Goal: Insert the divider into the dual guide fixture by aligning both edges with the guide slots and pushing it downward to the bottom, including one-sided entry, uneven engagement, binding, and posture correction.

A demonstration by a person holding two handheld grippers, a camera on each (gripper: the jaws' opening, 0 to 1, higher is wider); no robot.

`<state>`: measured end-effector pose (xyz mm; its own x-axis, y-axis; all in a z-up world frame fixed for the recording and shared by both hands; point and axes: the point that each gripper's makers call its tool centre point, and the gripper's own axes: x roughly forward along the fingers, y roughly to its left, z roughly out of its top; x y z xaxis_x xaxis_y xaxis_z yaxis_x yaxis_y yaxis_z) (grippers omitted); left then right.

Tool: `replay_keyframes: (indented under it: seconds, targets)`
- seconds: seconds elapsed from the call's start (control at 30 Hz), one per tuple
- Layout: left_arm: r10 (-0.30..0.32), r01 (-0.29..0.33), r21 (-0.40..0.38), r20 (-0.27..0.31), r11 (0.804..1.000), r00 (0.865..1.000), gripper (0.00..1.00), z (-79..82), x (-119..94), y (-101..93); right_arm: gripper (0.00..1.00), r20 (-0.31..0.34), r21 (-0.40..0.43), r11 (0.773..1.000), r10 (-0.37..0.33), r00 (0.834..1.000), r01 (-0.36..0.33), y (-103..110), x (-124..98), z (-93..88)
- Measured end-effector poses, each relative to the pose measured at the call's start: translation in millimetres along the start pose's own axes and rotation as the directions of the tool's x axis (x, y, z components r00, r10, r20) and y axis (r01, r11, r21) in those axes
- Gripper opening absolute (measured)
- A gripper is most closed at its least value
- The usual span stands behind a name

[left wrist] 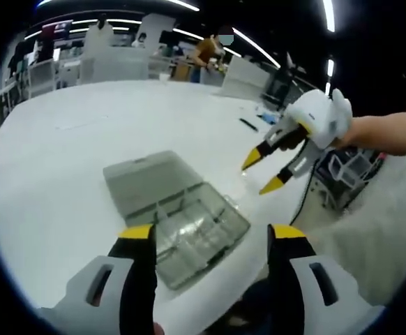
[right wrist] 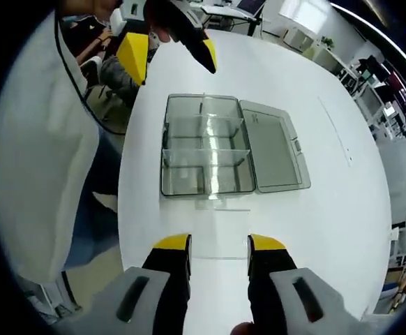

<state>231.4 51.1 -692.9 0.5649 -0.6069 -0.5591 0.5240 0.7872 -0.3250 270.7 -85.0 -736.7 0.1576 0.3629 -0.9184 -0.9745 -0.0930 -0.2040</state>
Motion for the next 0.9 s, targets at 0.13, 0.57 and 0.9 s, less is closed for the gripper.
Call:
replay_keyframes:
  seconds: [0.13, 0.57, 0.9]
  targets:
    - [-0.005, 0.005, 0.0, 0.008, 1.0, 1.0, 0.57, 2.7, 0, -0.7, 0.27, 0.014, -0.007, 1.0, -0.012, 1.0, 0.012, -1, -3, 6.2]
    - [-0.016, 0.017, -0.032, 0.017, 0.999, 1.0, 0.5, 6.1, 2, -1.8, 0.27, 0.07, -0.034, 0.999, -0.035, 0.997, 0.038, -1, -10, 26.6]
    - [-0.032, 0.033, -0.044, 0.026, 0.998, 0.999, 0.45, 12.9, 6, -5.6, 0.27, 0.096, -0.05, 0.998, -0.043, 0.994, 0.048, -1, -14, 37.7]
